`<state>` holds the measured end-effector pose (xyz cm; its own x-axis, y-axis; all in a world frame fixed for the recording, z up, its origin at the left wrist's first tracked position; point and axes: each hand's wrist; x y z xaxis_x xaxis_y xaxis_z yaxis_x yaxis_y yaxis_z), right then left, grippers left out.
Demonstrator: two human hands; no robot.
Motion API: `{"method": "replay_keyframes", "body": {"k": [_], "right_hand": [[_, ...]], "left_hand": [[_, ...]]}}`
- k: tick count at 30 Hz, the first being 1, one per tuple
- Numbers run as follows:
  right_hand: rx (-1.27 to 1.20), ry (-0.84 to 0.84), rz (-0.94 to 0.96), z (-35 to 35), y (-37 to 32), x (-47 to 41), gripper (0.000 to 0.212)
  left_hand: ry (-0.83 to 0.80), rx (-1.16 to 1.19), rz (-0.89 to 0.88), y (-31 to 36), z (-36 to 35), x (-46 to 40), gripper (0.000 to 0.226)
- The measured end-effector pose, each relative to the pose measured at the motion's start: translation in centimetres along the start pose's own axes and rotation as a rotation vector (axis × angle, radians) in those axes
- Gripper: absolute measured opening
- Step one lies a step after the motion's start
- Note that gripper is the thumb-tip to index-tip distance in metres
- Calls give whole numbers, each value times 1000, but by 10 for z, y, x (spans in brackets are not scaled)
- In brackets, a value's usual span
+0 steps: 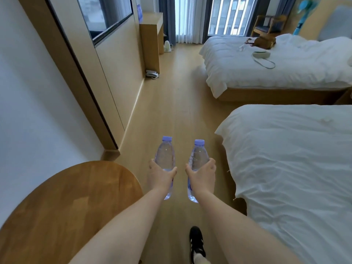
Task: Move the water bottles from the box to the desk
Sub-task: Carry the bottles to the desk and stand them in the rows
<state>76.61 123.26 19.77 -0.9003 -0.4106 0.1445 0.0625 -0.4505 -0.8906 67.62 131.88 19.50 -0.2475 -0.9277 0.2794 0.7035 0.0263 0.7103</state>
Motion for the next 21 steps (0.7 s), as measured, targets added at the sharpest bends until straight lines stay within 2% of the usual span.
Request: {"method": "replay_keyframes", "body": {"k": [4,12,21], "right_hand": [[47,-34,6,-14,-22,-95,73],[50,-72,20,-59,-91,-263,76],[27,-67,23,-163,-156,-445,77]], "left_hand": [[4,27,66,56,-31,-70,76],[60,62,65,161,-55,-211,74],[75,42,83,238,-74,-420,73]]}}
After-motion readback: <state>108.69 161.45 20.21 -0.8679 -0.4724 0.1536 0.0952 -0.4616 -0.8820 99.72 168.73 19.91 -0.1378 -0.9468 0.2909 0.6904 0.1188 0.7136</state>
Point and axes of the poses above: each hand's wrist, its own x-axis away from the middle knuckle, its own z-axis out of the back of the hand, y = z × x, and after that the axes turned 7 degrees about -x, right-handed
